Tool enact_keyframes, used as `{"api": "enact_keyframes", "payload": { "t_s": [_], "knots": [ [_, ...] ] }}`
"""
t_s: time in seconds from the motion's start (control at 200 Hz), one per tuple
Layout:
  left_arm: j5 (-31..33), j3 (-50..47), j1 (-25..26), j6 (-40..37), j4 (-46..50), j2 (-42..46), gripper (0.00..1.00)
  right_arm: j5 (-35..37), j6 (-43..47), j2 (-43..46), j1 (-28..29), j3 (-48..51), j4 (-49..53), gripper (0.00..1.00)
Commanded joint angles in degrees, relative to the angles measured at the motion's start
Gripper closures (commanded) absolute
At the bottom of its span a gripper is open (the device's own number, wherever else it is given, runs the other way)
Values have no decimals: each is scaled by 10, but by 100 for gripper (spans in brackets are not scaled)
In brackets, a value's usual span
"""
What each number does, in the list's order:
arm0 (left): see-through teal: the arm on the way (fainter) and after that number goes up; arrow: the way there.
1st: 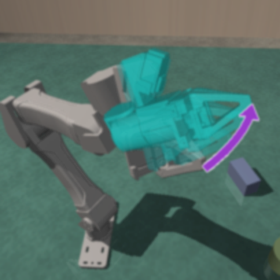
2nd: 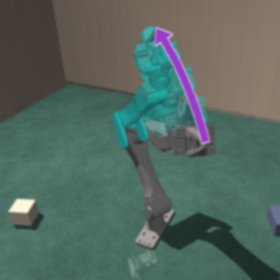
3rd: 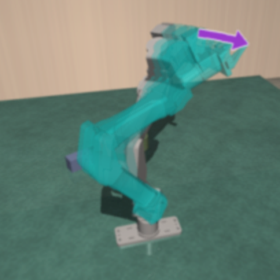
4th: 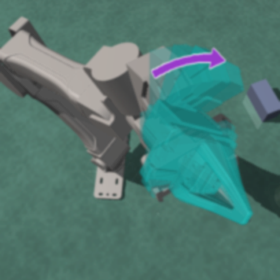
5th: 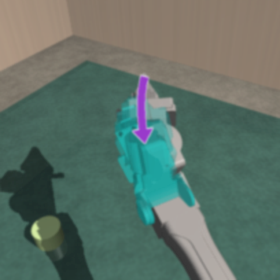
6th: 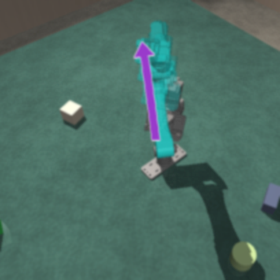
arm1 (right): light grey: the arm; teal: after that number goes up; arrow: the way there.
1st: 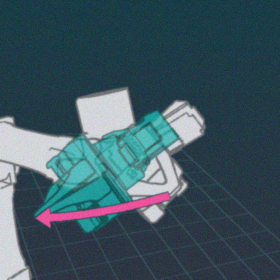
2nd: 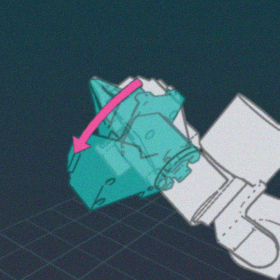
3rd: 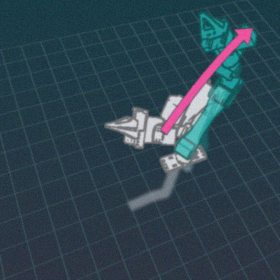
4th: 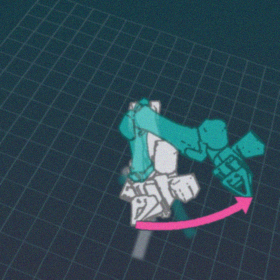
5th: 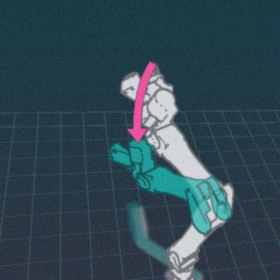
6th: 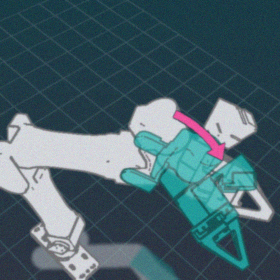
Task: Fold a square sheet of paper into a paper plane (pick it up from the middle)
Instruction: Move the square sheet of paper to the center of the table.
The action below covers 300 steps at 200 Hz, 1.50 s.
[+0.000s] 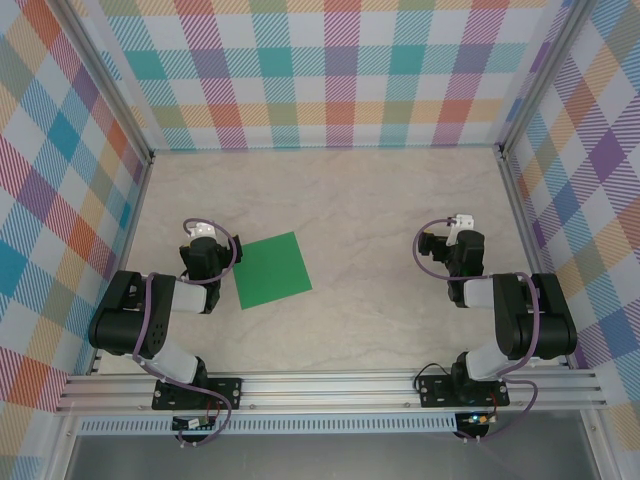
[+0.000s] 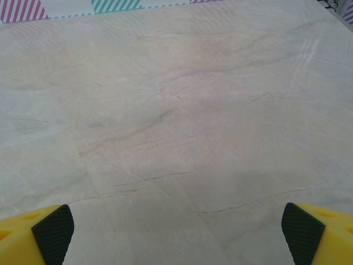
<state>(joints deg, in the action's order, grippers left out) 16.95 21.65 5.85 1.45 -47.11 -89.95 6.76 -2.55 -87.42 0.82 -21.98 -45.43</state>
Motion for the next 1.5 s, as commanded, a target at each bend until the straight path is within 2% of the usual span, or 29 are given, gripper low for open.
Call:
{"api": "enact_keyframes", "payload": {
  "t_s": [0.0,0.16,0.255,0.485,0.545,0.65,0.86,0.97,1.025,1.145,1.215,1.28,1.37,1.495],
  "knots": [
    [-5,8,-3,-4,-24,4,0,-4,-6,5,-1,-11,-14,0],
    [-5,8,-3,-4,-23,4,0,-7,-6,5,-1,-11,-15,0],
    [-5,8,-3,-4,-23,4,0,-79,25,4,-2,-27,13,0],
    [-5,8,-3,-4,-23,4,0,-89,30,23,-1,-24,23,0],
    [-5,6,-3,-5,-25,5,0,-83,23,58,-1,-38,81,0],
    [-14,9,-5,-6,5,38,0,-48,-37,103,-1,-118,316,0],
    [-2,33,-5,41,209,198,0,-78,-145,188,-1,-204,597,0],
    [38,66,-7,114,392,319,0,-122,-215,229,-1,-234,692,0],
    [36,84,-8,136,473,376,0,-153,-237,246,-1,-247,733,0],
    [26,118,-10,174,619,495,0,-278,-270,286,-1,-231,735,0],
    [15,134,-10,194,686,550,0,-372,-291,304,-1,-208,703,0],
    [-11,152,-10,194,734,580,0,-426,-329,314,-1,-192,672,0],
    [-19,183,-10,209,802,591,0,-449,-355,313,14,-186,664,0],
    [-60,226,-10,192,876,572,0,-424,-354,300,77,-209,696,0]
  ]
}}
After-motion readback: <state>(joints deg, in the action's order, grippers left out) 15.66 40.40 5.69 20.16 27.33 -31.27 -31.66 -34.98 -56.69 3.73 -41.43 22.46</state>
